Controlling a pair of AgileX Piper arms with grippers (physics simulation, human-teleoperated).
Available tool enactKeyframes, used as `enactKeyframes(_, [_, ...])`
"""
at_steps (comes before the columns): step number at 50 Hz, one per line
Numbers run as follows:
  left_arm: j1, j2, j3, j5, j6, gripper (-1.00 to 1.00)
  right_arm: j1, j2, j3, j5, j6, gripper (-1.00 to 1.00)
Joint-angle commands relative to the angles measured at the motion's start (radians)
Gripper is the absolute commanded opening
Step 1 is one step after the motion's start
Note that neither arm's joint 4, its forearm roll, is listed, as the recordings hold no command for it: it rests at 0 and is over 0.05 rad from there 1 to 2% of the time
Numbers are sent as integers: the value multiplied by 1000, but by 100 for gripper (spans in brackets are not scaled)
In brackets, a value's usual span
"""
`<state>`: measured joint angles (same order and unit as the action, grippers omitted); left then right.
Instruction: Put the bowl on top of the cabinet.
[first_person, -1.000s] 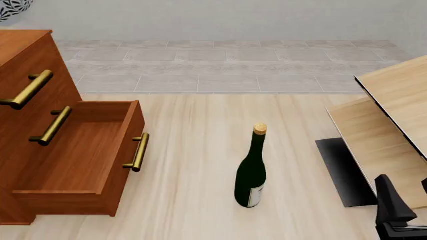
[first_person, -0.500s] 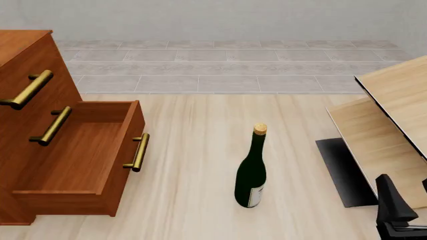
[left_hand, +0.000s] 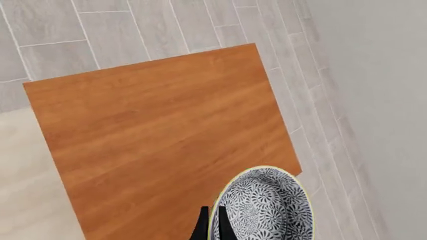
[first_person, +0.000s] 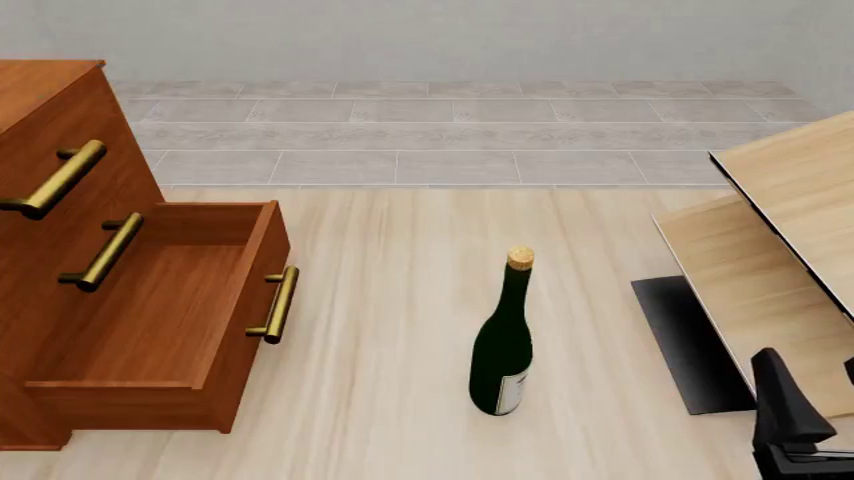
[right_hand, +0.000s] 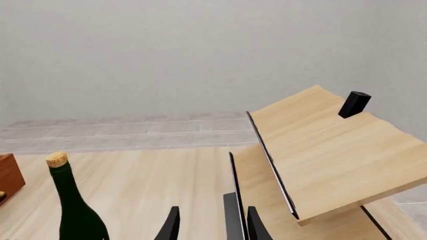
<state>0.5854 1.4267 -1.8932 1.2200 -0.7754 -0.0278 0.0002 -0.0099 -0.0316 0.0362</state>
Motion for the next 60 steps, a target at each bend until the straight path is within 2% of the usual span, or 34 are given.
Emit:
enactKeyframes(1, [63,51,-5,0,28,-100,3,0,-1,4,-3,100])
enactKeyframes(16, [74,86,19,0,40,-100,4,0,0,6,-5,100])
enactKeyframes(24, [57,100,41,-1,19,-100,3,0,1,4,-4,100])
enactKeyframes(34, [86,114,49,-1,46,-100,2,0,2,2,-3,100])
enactKeyframes(60, [92,117,101,-31,75,-100,1,0,3,-1,-3,100])
